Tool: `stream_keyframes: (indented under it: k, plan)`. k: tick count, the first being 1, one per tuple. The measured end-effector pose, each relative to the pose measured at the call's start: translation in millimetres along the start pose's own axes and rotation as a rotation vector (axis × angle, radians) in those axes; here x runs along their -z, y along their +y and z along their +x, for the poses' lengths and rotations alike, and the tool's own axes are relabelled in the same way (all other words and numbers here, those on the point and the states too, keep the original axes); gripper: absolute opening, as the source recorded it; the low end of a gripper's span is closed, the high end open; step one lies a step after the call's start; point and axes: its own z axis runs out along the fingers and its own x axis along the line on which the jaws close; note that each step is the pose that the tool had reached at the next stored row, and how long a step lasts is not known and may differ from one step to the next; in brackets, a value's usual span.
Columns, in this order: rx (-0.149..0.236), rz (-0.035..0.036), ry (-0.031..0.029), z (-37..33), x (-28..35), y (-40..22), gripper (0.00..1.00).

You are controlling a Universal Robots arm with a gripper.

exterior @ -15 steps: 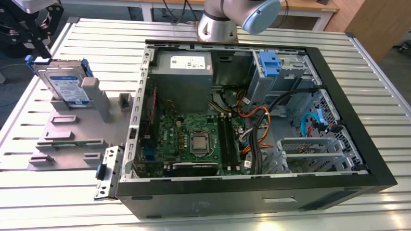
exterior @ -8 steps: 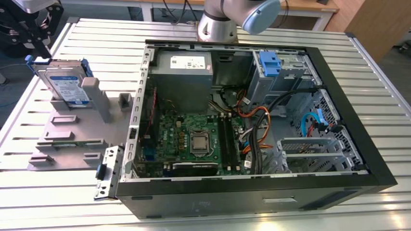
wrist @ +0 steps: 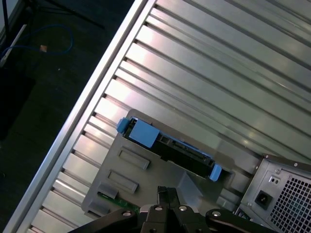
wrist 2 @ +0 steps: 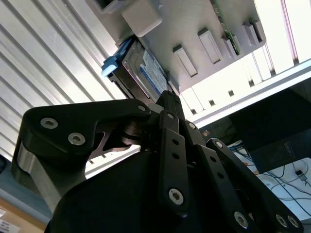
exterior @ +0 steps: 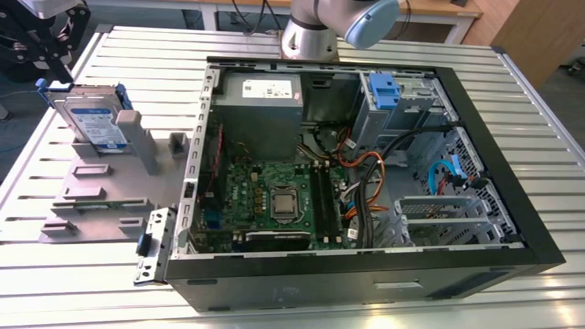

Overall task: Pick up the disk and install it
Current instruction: 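Pick up the disk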

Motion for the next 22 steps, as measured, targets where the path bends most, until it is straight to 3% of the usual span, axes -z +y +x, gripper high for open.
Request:
stream_keyframes:
  k: [22]
  plan:
    - [0.012,-0.0002,0.0005,0.0,0.0,0.0,0.11]
